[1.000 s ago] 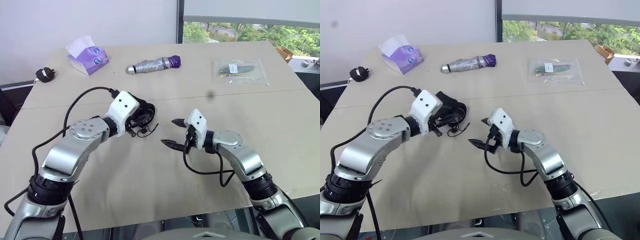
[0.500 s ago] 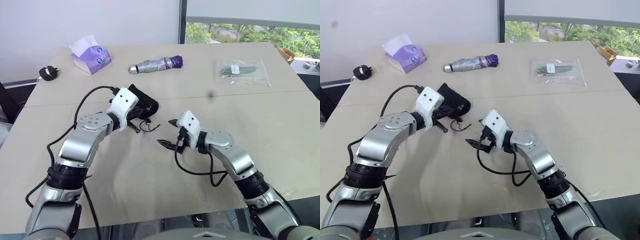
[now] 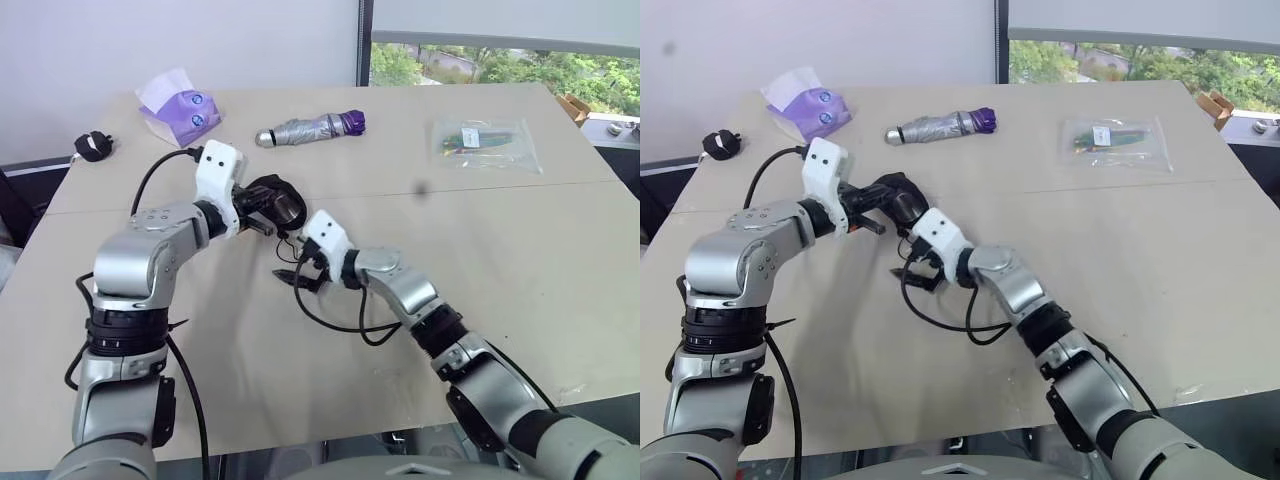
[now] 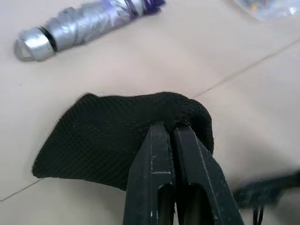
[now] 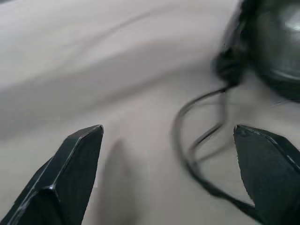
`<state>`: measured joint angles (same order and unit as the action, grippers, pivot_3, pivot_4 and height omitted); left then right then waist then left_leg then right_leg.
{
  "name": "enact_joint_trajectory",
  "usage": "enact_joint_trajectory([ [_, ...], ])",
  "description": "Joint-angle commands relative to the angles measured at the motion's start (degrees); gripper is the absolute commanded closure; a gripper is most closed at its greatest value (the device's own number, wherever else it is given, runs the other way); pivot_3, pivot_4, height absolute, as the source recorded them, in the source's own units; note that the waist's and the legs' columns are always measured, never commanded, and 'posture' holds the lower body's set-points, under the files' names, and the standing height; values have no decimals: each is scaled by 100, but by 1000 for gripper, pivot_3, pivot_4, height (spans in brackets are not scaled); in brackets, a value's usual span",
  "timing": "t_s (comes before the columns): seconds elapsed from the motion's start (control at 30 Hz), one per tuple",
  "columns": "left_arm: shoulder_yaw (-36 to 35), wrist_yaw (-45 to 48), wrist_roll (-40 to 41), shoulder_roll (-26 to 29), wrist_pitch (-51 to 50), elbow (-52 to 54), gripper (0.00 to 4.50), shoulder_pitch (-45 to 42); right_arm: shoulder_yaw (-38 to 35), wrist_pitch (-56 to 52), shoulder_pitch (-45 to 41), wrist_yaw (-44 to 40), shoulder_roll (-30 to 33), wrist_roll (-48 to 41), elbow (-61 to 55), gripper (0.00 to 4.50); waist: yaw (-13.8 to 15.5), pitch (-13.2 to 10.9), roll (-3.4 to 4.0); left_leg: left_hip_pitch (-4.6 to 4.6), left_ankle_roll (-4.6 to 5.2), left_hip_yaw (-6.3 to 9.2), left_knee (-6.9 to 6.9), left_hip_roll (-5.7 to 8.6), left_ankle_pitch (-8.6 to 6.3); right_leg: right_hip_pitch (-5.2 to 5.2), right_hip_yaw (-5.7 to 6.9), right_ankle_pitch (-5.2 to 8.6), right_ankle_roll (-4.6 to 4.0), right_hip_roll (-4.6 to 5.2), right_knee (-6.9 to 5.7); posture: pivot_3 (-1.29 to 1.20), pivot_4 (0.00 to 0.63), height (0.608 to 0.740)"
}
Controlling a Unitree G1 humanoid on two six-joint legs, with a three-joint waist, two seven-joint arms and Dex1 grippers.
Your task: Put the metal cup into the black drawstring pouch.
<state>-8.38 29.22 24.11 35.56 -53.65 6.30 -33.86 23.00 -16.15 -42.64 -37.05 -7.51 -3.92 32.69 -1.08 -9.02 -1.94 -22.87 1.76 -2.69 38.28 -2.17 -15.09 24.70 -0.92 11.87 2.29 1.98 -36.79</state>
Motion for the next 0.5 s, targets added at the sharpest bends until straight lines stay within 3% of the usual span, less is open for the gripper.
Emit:
enact_joint_trajectory([
  [0.03, -211, -106, 127, -12, -95, 293, 4481, -172, -31, 187, -249, 123, -313, 151, 436, 0, -7, 0, 0, 0, 0, 0, 0, 1, 0, 0, 0, -1, 0, 1, -2, 0, 150, 740],
  [0.13, -394, -325, 238, -108, -271, 394, 4481, -305, -18, 537, -456, 425, -468, 332, 1107, 0, 8, 1, -1, 8, -1, 6, 1, 2, 1, -3, 2, -2, -1, 3, -13, 0, 150, 740],
  [0.4, -655, -638, 421, -237, -520, 541, 4500, -430, -73, 1311, -589, 622, -422, 443, 1527, 3512, 8, 9, 2, 17, -14, 16, 2, 4, 9, -14, 6, -3, -4, 8, -16, 0, 150, 740],
  [0.43, -661, -662, 433, -250, -533, 566, 4500, -417, -117, 1400, -567, 565, -419, 389, 1461, 4116, 6, 9, 2, 16, -14, 16, 0, 4, 9, -13, 6, -3, -4, 9, -15, 0, 150, 740],
  [0.47, -665, -683, 439, -264, -539, 587, 4500, -402, -170, 1439, -545, 516, -422, 320, 1388, 4466, 4, 9, 2, 16, -15, 16, -2, 4, 9, -13, 7, -3, -4, 10, -15, 0, 150, 740],
  [0.5, -662, -707, 441, -281, -540, 609, 4500, -385, -204, 1477, -523, 469, -411, 274, 1315, 4466, 5, 8, 3, 14, -15, 18, -3, 3, 9, -11, 9, -3, -4, 10, -15, 0, 150, 740],
])
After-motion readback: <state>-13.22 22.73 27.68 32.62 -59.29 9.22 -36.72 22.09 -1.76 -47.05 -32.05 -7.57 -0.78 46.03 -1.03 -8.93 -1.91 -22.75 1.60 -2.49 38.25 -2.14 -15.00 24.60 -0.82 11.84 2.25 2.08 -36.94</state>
